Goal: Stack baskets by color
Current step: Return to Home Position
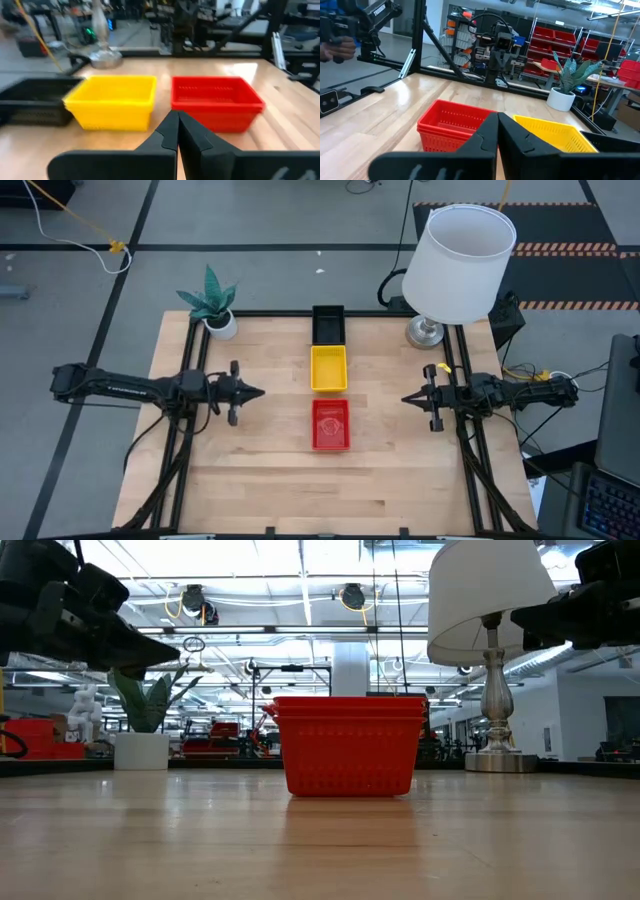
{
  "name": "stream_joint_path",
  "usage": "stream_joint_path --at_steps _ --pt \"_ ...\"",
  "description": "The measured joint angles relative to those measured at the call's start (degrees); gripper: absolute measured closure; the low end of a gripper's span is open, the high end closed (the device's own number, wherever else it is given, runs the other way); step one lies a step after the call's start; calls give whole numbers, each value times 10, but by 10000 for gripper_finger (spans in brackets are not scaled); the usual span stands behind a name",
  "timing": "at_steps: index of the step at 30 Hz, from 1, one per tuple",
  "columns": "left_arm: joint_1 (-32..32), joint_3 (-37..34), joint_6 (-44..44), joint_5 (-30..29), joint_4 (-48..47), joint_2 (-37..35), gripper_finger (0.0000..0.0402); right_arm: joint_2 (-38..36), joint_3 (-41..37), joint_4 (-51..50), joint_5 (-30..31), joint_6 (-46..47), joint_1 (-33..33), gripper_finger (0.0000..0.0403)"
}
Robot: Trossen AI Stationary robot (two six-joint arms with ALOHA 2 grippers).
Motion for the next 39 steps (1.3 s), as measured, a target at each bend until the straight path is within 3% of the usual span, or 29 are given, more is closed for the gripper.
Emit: stream_joint_path --at_steps 5,17,27,39 --pt "0 0 21 -28 -1 -39 400 0 0 0 0 0 0 403" --pt "0 0 58 -33 -76 -195 398 0 0 1 0 0 0 403" --pt "0 0 56 16 -170 -309 396 0 0 1 0 0 0 403" --pt "0 0 26 39 -241 -315 398 0 0 2 0 0 0 403"
